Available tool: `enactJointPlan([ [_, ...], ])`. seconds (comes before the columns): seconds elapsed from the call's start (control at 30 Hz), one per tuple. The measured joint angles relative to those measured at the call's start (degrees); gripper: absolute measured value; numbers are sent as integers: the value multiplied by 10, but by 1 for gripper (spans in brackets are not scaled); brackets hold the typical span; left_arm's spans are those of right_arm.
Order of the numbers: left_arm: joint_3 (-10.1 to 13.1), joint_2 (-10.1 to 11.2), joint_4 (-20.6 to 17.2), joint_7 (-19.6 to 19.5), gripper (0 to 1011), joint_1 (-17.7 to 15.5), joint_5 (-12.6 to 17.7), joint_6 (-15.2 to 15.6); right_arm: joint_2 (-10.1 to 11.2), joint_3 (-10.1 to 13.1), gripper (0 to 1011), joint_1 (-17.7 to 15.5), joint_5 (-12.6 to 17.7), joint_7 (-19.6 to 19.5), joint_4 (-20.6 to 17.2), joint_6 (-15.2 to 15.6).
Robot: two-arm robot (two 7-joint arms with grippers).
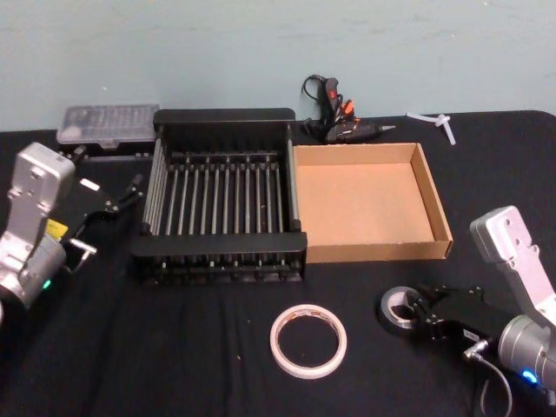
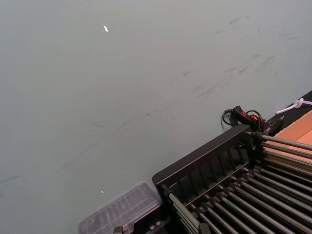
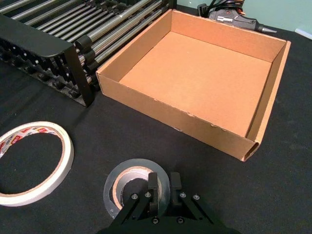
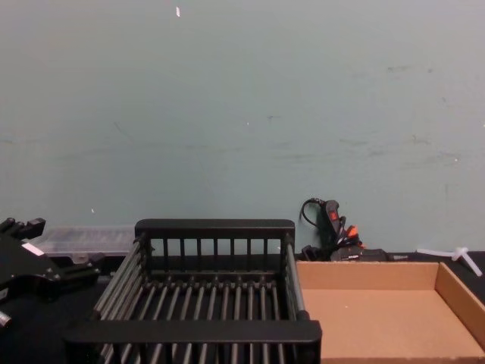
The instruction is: Pick up the white tape and place it into the black box , Pick up the silver tape and place it into the brown box.
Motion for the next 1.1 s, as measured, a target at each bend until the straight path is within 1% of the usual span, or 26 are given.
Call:
enactJointPlan([
  [0.23,0,0,0,0,1001,0,0,0,0,0,155,0,0,0,0,0],
  [0.4,0,0,0,0,1001,0,0,0,0,9,155,-7,2,13,-7,-9],
  [0.7,0,0,0,0,1001,0,0,0,5,29,155,-15,14,29,-35,-30],
  [0.9,0,0,0,0,1001,0,0,0,5,36,155,-8,22,32,-46,-38],
  [1.1,0,0,0,0,1001,0,0,0,3,37,155,12,26,33,-49,-48],
])
